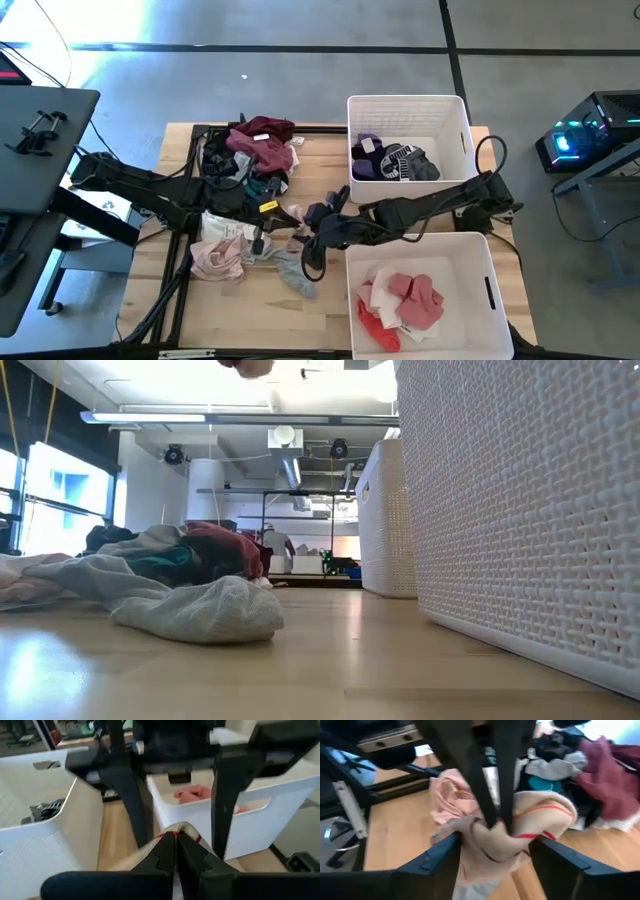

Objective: Sort clothes
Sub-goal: Put the white striped sock into the bottom bin

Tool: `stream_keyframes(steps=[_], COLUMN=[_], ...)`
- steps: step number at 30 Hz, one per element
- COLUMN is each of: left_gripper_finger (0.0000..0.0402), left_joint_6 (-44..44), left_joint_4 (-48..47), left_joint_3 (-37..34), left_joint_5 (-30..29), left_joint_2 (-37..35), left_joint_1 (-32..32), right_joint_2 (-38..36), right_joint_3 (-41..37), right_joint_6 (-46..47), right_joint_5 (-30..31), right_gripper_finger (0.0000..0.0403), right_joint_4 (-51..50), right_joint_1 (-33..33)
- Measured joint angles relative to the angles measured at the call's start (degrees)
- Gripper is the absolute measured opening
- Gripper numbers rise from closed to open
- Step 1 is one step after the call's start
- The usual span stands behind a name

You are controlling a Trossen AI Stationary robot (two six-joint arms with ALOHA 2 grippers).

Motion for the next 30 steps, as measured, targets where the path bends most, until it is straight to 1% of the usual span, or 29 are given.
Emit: stream_keyframes(steps=[3,8,9,10,14,17,21,26,30], left_gripper_finger=[0.0000,0.0004,0.0008,0.0014,0.0048,0.0075,0.0102,0.0117,0.0117], left_joint_6=[0.00,-0.01,0.01,0.20,0.28,-0.14,-0.73,-2.75,-2.70], left_joint_4=[1.14,1.19,1.19,1.19,0.65,-0.58,-2.85,-5.41,-7.16], left_joint_3=[0.00,-0.03,-0.03,-0.03,-0.03,-0.03,-0.05,-0.05,-0.05], left_joint_5=[1.41,0.81,0.48,0.20,-0.30,-0.50,-0.68,-0.94,-1.13], left_joint_2=[0.00,0.00,0.00,0.00,0.00,-0.02,-0.02,-0.02,-0.02], left_joint_1=[0.00,0.00,0.00,0.01,0.02,0.00,0.00,0.00,0.00], right_joint_2=[0.40,0.63,0.63,0.42,-1.53,-4.56,-9.04,-13.60,-14.09], right_joint_3=[0.00,0.00,0.00,0.00,-0.01,0.00,0.00,0.07,0.09], right_joint_6=[0.52,4.36,5.29,5.87,11.77,16.13,23.03,36.47,46.88], right_joint_5=[-0.25,-0.22,-0.20,-0.16,-0.20,-0.66,-4.54,-9.17,-8.96], right_gripper_finger=[0.0166,0.0044,0.0023,0.0013,0.0022,0.0010,0.0007,0.0005,0.0003], right_joint_4=[0.02,-0.26,-0.40,-0.69,-4.73,-8.23,-10.44,-11.37,-15.83], right_joint_1=[0.03,0.03,0.07,0.31,2.16,4.88,10.01,17.48,23.28])
